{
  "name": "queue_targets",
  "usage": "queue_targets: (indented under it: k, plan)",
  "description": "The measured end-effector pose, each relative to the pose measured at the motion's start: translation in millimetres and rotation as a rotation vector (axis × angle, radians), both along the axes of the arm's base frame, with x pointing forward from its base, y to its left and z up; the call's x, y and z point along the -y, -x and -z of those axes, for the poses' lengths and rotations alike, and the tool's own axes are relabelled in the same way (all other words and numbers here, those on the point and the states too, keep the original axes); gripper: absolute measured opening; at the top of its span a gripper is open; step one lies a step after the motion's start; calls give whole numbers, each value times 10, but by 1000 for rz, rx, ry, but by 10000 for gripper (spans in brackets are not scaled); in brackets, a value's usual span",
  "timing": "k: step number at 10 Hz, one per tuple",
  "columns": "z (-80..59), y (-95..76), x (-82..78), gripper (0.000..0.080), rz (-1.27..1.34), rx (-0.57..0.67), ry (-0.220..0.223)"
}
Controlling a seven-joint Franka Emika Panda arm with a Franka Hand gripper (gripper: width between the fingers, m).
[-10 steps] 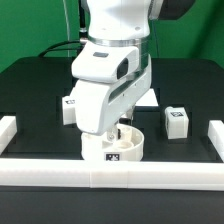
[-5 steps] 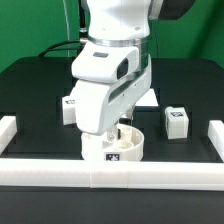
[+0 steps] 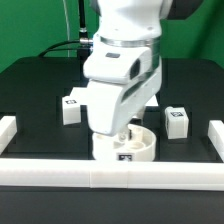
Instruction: Assemble stool
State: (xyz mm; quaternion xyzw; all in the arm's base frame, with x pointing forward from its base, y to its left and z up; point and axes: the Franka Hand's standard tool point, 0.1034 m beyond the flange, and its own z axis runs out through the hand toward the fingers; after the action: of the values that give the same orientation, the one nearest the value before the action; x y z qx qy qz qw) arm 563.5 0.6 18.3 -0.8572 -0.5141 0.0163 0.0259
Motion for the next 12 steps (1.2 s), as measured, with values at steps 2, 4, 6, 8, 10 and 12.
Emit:
queue_targets:
  k: [2, 4, 6, 8, 10, 12]
  plan:
    - [-10, -86, -192, 320, -8, 0, -1]
    - [-16, -164, -403, 320, -26, 2, -3]
    - [0, -239, -567, 320, -47, 5, -6]
    - [-4, -273, -712, 320, -48, 9, -7]
    - [-5, -285, -788, 321, -52, 0, -5]
    - [-11, -289, -840, 321, -40, -5, -5]
